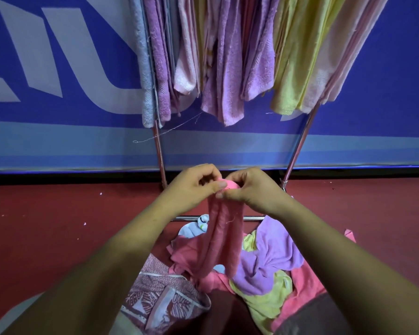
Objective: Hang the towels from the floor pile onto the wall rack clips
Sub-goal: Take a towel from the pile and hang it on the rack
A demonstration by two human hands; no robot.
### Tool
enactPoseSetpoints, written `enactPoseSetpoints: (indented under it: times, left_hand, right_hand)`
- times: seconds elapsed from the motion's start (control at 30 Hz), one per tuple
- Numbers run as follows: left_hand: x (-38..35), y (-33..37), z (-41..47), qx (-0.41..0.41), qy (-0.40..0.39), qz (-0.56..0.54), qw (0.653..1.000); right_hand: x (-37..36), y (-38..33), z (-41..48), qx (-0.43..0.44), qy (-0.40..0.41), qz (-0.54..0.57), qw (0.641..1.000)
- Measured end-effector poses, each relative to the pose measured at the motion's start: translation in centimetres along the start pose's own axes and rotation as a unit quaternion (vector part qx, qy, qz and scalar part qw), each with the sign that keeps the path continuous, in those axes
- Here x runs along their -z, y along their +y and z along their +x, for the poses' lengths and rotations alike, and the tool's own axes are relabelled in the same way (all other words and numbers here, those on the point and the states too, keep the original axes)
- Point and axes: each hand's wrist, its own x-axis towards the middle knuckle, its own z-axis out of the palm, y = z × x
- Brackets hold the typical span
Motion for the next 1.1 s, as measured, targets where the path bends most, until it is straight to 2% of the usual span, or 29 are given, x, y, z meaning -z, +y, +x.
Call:
enactPoseSetpoints:
  times: [0.07,0.2,0.3,0.43,0.57,0.63,0.7,0.8,0.87,0.93,1.1]
  left_hand:
    - [0.2,-0.3,0.2,-0.006,0.02,0.021,1.0]
    - [1.4,-0.9,0.3,-0.005,0.122,0.006,0.992]
    - [2.6,-2.1,0.1,0.043,0.193,-0.031,0.98]
    - [4.2,-3.4,0.2,0.082,0.258,-0.003,0.963]
    - [5.4,-4.3,0.1,0.136,0.338,-0.043,0.93]
    - [5.9,-4.9,-0.1,0.162,0.365,-0.042,0.916]
    - [6.1,-5.2,-0.2,0.184,0.383,-0.039,0.904]
    - [6.3,-5.3,-0.2,0.202,0.395,-0.028,0.896]
    - [6.6,-5.4,-0.2,0.206,0.4,-0.028,0.893]
    - [6.9,-5.7,-0.2,0.208,0.404,-0.025,0.89]
    - [6.6,-4.8,-0.4,0.205,0.42,-0.007,0.884]
  right_hand:
    - [0.1,0.3,0.1,0.006,-0.011,-0.019,1.0]
    - [1.0,2.0,0.8,-0.011,-0.023,-0.068,0.997]
    - [1.8,3.9,1.5,-0.034,-0.041,-0.156,0.986]
    - [2.8,5.7,2.0,-0.062,-0.059,-0.288,0.954]
    - [3.5,6.5,2.2,-0.079,-0.052,-0.34,0.936]
    - [3.6,6.6,2.2,-0.066,-0.024,-0.334,0.94]
    - [3.6,6.7,2.3,-0.043,0.04,-0.313,0.948]
    - [3.7,5.4,2.2,0.025,0.238,-0.27,0.933]
    - [4.1,4.0,2.1,0.096,0.324,-0.246,0.908]
    - [4.3,3.6,2.1,0.132,0.326,-0.258,0.9]
    - [3.7,3.7,1.6,0.076,0.265,-0.091,0.957]
